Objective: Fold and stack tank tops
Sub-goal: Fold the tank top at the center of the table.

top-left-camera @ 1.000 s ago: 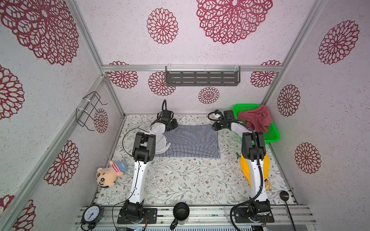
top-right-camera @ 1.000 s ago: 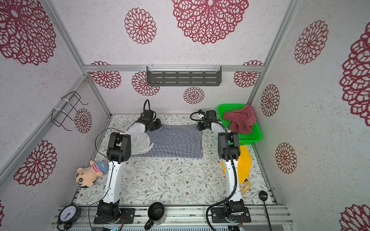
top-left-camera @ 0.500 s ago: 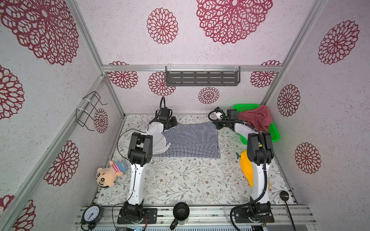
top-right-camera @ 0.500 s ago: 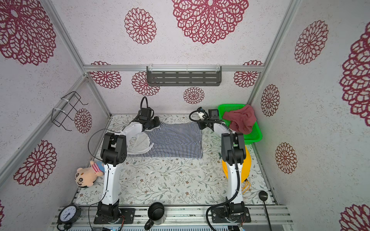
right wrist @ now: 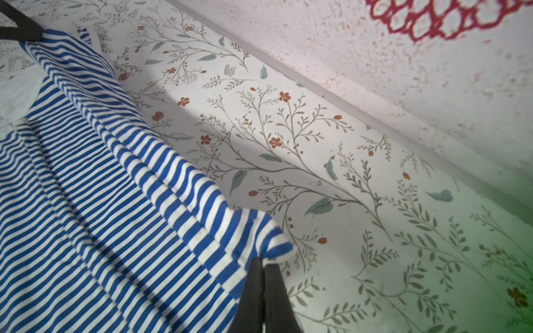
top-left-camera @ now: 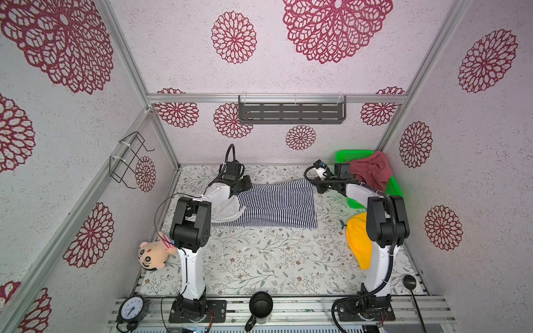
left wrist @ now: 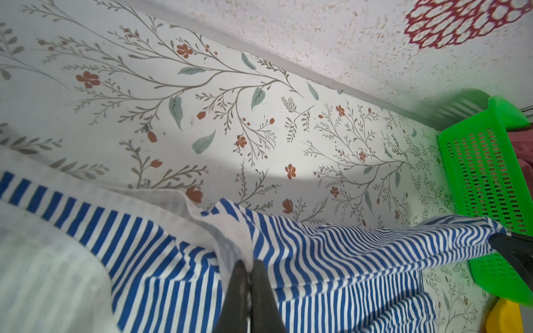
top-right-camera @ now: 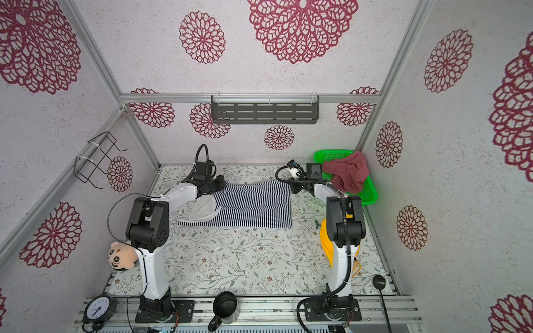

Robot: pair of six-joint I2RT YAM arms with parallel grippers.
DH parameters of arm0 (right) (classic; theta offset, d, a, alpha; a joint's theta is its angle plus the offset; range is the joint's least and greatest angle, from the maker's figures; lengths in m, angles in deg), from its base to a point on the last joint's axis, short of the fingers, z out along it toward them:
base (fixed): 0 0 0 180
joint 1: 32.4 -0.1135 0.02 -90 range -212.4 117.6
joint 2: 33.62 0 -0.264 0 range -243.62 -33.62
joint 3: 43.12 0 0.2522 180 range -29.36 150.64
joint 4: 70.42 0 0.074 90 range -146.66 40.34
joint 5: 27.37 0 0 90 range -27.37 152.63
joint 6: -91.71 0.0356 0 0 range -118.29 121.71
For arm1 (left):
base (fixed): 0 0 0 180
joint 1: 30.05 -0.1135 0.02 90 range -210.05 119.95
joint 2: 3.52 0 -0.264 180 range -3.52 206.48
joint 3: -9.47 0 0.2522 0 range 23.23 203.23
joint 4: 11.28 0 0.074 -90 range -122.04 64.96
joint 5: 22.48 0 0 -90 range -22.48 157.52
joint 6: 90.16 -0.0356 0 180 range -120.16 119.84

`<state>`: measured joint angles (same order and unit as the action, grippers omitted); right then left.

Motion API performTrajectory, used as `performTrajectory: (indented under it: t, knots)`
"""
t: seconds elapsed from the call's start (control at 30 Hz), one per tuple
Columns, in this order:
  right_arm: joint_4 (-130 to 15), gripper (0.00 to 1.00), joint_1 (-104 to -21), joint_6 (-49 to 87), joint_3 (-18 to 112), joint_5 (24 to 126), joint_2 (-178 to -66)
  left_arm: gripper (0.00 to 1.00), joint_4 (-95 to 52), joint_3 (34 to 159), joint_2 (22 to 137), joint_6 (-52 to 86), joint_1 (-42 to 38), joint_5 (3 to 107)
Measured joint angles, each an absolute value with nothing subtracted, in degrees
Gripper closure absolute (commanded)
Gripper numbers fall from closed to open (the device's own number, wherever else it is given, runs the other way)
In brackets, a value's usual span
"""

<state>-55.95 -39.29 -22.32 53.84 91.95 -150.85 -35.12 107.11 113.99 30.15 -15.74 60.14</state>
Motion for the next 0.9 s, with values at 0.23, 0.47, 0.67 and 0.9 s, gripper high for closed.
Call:
performTrajectory:
  t: [0.23, 0.47, 0.67, 0.9]
  knots:
    - [-55.9, 1.00, -39.3, -25.3, 47.4, 93.8, -146.5, 1.00, -33.0, 97.9, 109.7, 29.8, -14.1, 61.9]
    - [-53.1, 0.64, -39.2, -28.0, 40.4, 96.3, -140.4, 0.74, -28.9, 87.0, 102.5, 29.7, -11.7, 63.6]
    - [-49.3, 0.28, -38.7, -27.7, 37.8, 97.4, -136.2, 0.34, -28.4, 81.1, 94.6, 29.8, -10.6, 67.7]
    - [-44.0, 0.37, -38.5, -13.6, 44.4, 92.9, -136.5, 0.57, -33.0, 88.0, 93.7, 33.2, -13.5, 69.4]
